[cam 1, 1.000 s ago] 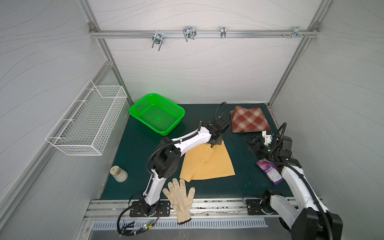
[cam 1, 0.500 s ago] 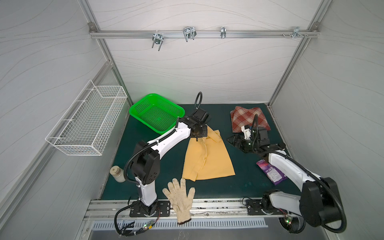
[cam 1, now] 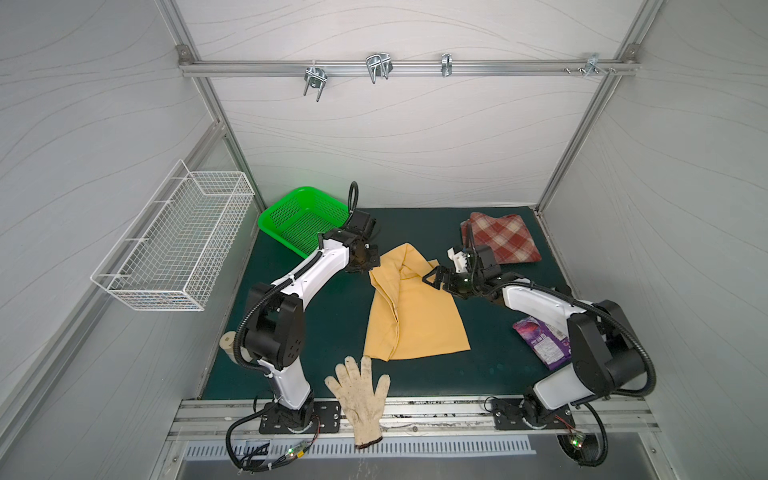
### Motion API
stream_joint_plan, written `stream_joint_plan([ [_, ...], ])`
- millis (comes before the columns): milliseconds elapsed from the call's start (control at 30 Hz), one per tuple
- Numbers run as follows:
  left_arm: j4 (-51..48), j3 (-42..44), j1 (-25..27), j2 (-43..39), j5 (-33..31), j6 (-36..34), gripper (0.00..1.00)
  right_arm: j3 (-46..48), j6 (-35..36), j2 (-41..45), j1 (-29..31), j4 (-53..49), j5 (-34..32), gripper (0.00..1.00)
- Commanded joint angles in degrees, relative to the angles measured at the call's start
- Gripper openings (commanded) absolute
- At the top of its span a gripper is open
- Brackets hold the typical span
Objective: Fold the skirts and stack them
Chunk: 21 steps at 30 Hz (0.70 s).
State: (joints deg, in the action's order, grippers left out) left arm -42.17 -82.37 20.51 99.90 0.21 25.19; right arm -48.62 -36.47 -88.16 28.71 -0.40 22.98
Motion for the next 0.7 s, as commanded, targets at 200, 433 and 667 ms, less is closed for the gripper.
stream_joint_plan([
  [200, -2.91, -7.57, -2.93, 4.19, -3.45, -3.19, 0.0, 6.67, -3.74, -2.32, 6.8, 4.24, -7.86, 0.99],
  [433, -4.28, -12.92, -3.0, 7.14, -9.09, -4.27, 0.0, 11.48, -5.89, -2.65, 7.21, 4.13, -13.67, 0.99],
  [667, -4.24, -18.19, -3.02, 9.3, -10.24, -6.37, 0.0, 18.65, -9.76, 1.56, 5.94, 6.47, -16.53, 0.99],
])
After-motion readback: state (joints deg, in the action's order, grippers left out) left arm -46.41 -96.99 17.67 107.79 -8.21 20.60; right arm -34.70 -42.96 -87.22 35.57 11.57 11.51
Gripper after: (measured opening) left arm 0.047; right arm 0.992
